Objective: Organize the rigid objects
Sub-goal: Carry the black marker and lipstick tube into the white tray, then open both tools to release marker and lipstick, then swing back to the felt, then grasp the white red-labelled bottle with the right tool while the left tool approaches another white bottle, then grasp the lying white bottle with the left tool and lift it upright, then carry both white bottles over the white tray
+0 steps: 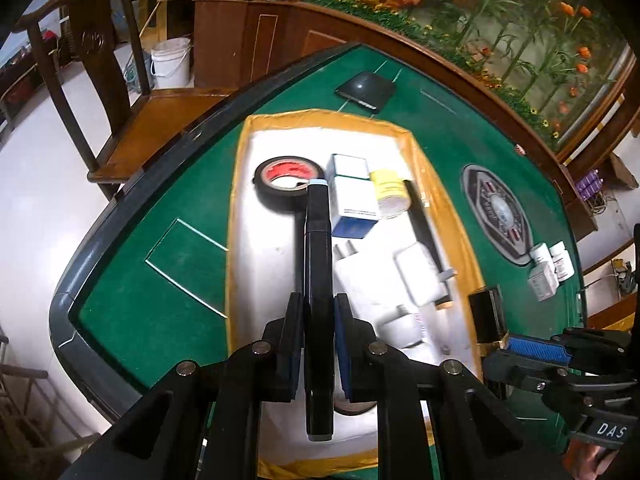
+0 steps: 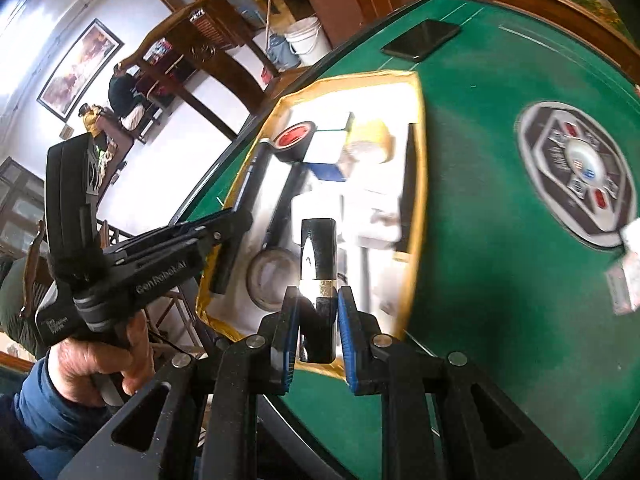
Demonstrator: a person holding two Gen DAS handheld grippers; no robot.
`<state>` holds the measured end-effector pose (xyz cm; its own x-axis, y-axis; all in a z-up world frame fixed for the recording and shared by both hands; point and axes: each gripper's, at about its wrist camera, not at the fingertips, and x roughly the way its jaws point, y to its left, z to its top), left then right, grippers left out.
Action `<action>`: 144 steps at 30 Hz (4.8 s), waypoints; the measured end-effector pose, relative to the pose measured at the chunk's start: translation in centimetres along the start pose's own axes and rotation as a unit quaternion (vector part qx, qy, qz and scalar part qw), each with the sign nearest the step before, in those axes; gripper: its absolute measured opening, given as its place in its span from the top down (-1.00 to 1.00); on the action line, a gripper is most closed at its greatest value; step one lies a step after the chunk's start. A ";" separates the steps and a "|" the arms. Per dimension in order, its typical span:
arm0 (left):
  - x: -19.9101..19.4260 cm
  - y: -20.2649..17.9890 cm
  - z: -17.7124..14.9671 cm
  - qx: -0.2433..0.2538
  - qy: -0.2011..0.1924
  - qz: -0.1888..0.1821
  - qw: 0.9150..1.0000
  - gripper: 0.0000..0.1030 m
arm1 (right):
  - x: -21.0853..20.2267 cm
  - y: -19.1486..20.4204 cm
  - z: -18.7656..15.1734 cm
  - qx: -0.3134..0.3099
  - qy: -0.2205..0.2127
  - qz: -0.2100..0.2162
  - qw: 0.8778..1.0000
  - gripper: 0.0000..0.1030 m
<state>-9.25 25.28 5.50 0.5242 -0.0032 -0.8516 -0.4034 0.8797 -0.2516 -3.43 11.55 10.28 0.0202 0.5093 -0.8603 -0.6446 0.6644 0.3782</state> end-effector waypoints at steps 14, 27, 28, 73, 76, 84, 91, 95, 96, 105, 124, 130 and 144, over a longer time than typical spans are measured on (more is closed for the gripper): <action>2.3 1.7 -0.3 0.007 0.030 0.002 1.000 0.71 | 4.8 3.5 0.7 -0.023 0.046 -0.003 0.999 0.65; 2.3 1.6 -0.6 0.006 0.037 -0.004 0.999 0.71 | 6.7 3.5 0.4 -0.028 0.073 -0.007 0.997 0.46; 2.3 1.4 -0.6 0.006 0.039 -0.006 0.999 0.71 | 6.6 3.5 0.4 -0.028 0.072 -0.002 0.997 0.37; -2.1 -14.0 -2.2 0.131 0.000 -0.077 0.988 0.39 | -5.4 -20.6 -3.8 0.123 0.014 -0.066 0.990 0.33; -1.5 -15.4 -2.3 0.139 0.018 -0.103 0.985 0.18 | -6.5 -18.8 -5.8 0.132 -0.011 -0.054 0.990 0.33; 0.6 -17.4 -2.4 0.135 0.051 -0.120 0.982 0.18 | -9.5 -19.5 -9.9 0.153 -0.039 -0.094 0.983 0.33; 3.5 -18.6 -1.0 0.118 0.093 -0.091 0.984 0.19 | -10.3 -21.0 -12.6 0.180 -0.041 -0.098 0.978 0.33; 5.8 -20.2 0.0 0.134 0.123 -0.058 0.982 0.19 | -11.0 -20.9 -13.2 0.185 -0.049 -0.099 0.977 0.33; 6.3 -20.5 0.0 0.140 0.131 -0.055 0.980 0.19 | -11.2 -21.0 -13.3 0.185 -0.051 -0.099 0.976 0.33; 8.4 -24.4 0.4 0.205 0.111 -0.049 0.971 0.19 | -12.1 -21.2 -14.2 0.188 -0.061 -0.100 0.975 0.33; 6.6 -21.1 1.4 0.089 0.129 -0.016 0.987 0.18 | -12.6 -22.0 -14.8 0.199 -0.062 -0.105 0.972 0.33; 9.7 -21.8 1.3 0.105 0.153 0.016 0.983 0.15 | -12.1 -21.7 -14.3 0.191 -0.059 -0.099 0.975 0.33; 10.1 -25.2 -3.2 0.214 0.127 -0.029 0.968 0.31 | -11.6 -22.1 -14.4 0.199 -0.054 -0.096 0.974 0.33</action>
<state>3.81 1.59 1.73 0.3126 -0.1273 -0.9413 -0.0033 0.9908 -0.1350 -0.41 -16.96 6.98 0.2058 0.3961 -0.8949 -0.2740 0.9012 0.3359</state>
